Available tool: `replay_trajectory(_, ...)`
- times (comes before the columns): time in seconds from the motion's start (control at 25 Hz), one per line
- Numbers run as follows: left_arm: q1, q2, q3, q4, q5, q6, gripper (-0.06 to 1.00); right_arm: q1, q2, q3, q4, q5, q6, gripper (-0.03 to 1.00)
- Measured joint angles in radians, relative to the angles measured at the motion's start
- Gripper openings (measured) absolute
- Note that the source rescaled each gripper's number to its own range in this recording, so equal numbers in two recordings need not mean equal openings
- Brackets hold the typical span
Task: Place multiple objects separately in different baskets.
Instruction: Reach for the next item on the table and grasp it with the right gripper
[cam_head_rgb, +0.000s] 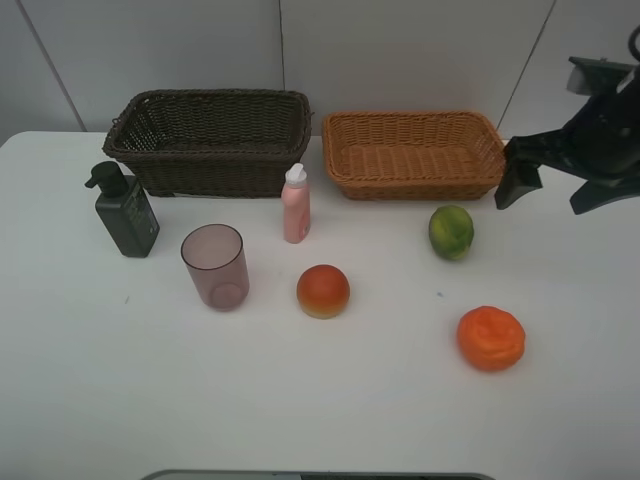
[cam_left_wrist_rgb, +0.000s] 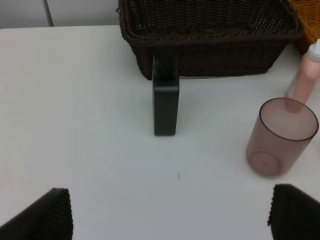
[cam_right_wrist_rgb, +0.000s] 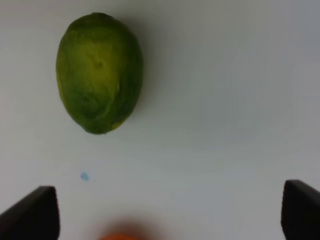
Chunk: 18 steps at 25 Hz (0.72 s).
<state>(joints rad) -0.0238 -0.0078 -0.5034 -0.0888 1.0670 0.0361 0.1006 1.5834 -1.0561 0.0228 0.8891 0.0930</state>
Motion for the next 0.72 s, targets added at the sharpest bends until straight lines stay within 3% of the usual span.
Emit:
replay_trajectory(0.32, 0.0, 0.0, 0.0, 0.0, 0.0, 0.0, 1.0, 0.11, 0.237, -0.212, -0.03, 0.035, 0.053, 0.81)
replay_trajectory(0.48, 0.0, 0.0, 0.0, 0.0, 0.0, 0.0, 1.0, 0.152, 0.293, -0.235, -0.071, -0.002, 0.096, 0.88)
replay_trajectory(0.72, 0.0, 0.0, 0.0, 0.0, 0.0, 0.0, 1.0, 0.174, 0.359, -0.24, -0.113, -0.044, 0.128, 0.92)
